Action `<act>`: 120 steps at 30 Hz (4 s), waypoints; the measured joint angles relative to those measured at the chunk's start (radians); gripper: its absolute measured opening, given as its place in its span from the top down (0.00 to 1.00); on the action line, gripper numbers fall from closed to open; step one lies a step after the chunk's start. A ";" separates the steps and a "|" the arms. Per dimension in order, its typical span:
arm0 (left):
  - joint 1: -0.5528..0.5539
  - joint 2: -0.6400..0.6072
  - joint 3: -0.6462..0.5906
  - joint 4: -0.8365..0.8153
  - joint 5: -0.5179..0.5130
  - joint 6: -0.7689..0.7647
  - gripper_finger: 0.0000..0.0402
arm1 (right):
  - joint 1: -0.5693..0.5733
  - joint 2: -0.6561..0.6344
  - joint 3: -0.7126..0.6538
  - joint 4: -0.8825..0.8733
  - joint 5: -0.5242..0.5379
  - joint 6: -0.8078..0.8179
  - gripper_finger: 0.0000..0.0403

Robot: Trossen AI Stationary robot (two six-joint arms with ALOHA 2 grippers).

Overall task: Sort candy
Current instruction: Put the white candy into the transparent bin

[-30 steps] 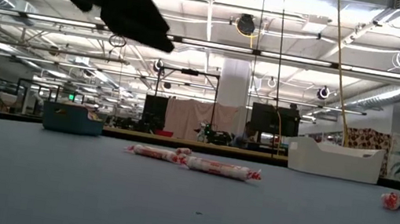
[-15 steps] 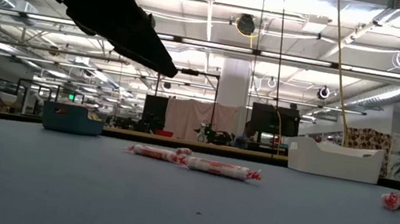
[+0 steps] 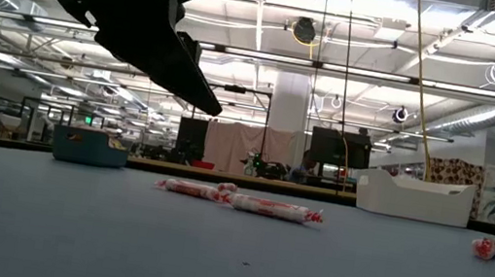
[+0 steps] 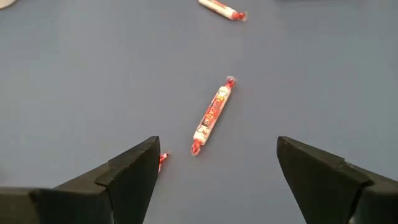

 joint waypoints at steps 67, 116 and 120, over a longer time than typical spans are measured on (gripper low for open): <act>0.325 0.288 -0.370 0.781 0.416 0.293 0.89 | -0.248 0.056 0.000 0.526 0.889 -0.749 0.68; 0.232 -0.227 -0.368 0.863 0.348 1.391 0.85 | -0.280 -0.006 0.000 0.521 0.868 -1.004 0.68; 0.232 -0.227 -0.368 0.864 0.348 1.394 0.85 | -0.280 -0.006 0.000 0.526 0.868 -1.003 0.68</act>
